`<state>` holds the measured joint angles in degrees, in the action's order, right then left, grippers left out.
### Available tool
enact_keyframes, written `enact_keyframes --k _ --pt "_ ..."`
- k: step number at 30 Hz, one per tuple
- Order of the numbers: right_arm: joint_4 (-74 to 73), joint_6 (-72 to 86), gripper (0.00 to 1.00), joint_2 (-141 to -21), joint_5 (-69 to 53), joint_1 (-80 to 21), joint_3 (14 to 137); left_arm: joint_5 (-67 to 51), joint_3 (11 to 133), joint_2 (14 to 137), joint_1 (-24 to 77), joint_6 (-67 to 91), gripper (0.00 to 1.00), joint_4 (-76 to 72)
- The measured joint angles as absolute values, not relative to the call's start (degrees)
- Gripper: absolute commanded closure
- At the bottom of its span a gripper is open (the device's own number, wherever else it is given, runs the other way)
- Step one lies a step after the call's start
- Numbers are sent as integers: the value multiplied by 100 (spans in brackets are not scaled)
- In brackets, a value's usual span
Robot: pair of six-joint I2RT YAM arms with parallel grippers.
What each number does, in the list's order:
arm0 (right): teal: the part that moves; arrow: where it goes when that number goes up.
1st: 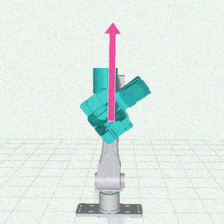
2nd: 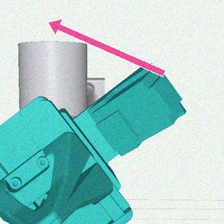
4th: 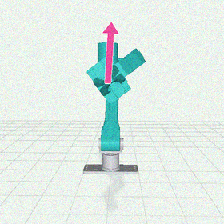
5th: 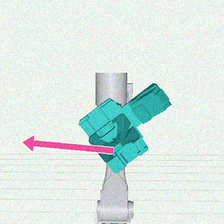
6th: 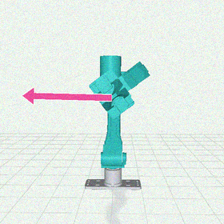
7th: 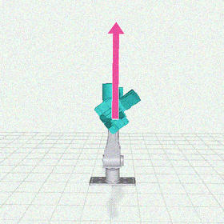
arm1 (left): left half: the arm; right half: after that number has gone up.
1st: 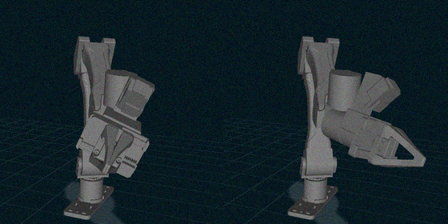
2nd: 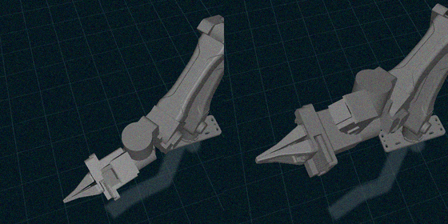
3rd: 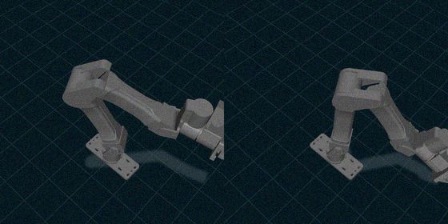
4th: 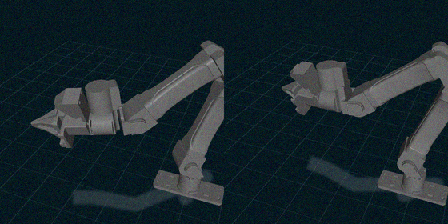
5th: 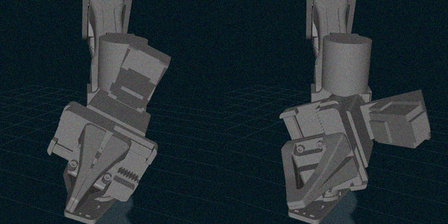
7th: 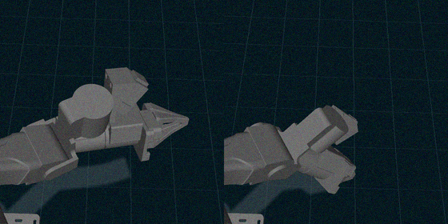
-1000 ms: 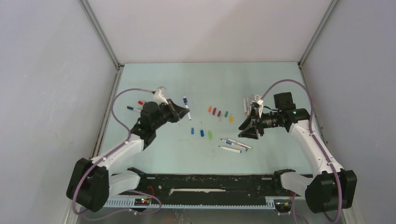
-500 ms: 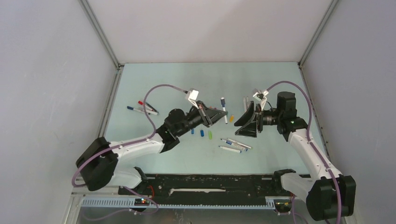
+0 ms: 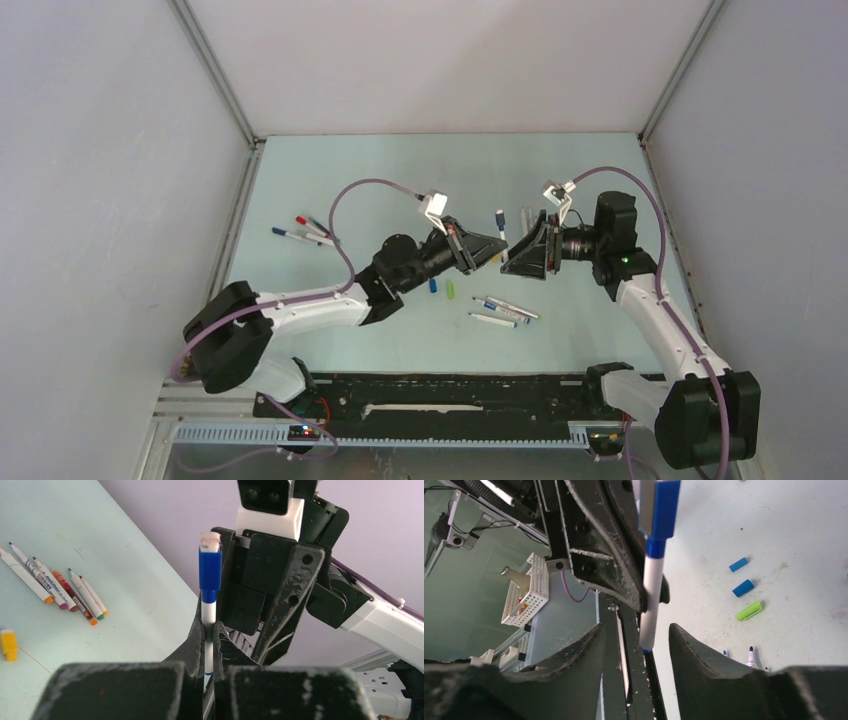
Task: Open the pen caps
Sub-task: Pick up the pen from the center of the board.
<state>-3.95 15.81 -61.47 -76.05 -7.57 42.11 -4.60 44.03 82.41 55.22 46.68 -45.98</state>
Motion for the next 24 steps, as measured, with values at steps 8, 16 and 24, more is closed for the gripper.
enact_keyframes --k 8,16,24 --pt "-134 1881 90 -6198 -7518 -727 4165 -456 4501 8335 5647 4665 98 -4609" --pt "-71 1828 100 -6200 -7555 -687 4147 -233 4501 8276 5682 4626 50 -4543" --pt "-440 836 100 -6169 -8246 -637 4143 307 4427 7153 5684 4080 0 -4134"
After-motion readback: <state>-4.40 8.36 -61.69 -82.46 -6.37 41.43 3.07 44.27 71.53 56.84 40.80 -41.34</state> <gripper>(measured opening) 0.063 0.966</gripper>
